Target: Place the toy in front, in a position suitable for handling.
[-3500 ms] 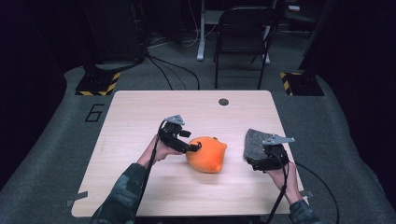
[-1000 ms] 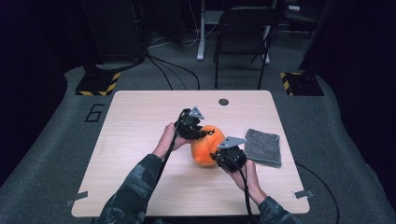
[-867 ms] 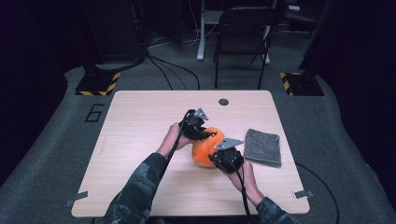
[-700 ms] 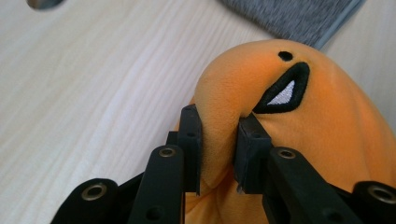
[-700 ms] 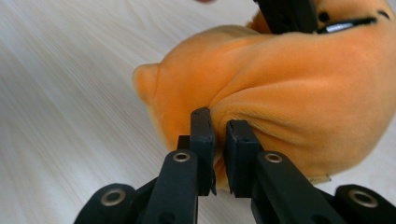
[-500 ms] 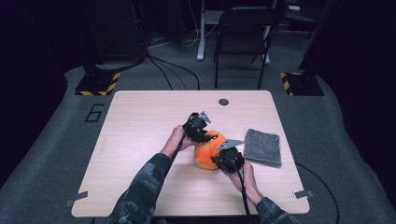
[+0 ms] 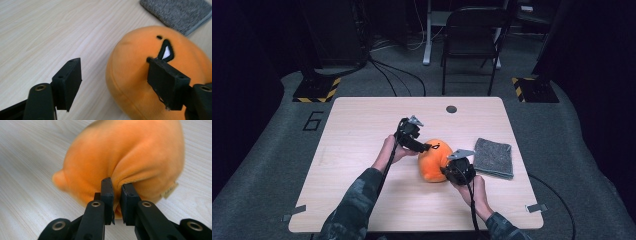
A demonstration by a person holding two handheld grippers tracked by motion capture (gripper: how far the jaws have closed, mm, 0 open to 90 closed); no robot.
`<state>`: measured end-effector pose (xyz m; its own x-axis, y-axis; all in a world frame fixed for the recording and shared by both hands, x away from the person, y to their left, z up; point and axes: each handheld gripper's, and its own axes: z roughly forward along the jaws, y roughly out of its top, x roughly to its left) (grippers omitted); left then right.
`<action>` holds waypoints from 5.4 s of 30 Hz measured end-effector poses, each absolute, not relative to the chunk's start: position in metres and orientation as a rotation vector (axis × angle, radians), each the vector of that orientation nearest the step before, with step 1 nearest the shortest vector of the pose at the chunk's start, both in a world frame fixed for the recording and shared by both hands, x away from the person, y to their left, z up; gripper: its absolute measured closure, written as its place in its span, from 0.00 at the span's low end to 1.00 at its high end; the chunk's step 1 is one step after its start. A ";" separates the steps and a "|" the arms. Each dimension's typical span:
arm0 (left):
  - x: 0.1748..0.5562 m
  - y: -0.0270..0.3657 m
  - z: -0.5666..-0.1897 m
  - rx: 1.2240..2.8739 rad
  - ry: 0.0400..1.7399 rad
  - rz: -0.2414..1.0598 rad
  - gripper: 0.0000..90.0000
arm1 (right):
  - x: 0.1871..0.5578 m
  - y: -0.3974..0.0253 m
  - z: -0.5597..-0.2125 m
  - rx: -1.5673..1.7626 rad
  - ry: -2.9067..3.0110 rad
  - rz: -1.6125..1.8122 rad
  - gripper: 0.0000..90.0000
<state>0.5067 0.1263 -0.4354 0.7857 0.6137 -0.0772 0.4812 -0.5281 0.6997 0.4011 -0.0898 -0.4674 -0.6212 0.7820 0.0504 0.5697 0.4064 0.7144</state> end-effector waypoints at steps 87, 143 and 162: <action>0.414 0.125 -0.442 2.154 0.798 0.388 0.89 | 0.455 -0.101 -0.409 0.902 2.491 1.058 0.92; 0.490 0.129 -0.443 2.501 0.484 0.255 0.48 | 0.430 -0.111 -0.449 1.300 2.202 1.140 0.35; 0.420 0.187 -0.459 2.245 0.718 0.338 0.08 | 0.462 -0.108 -0.424 0.815 2.524 1.089 0.01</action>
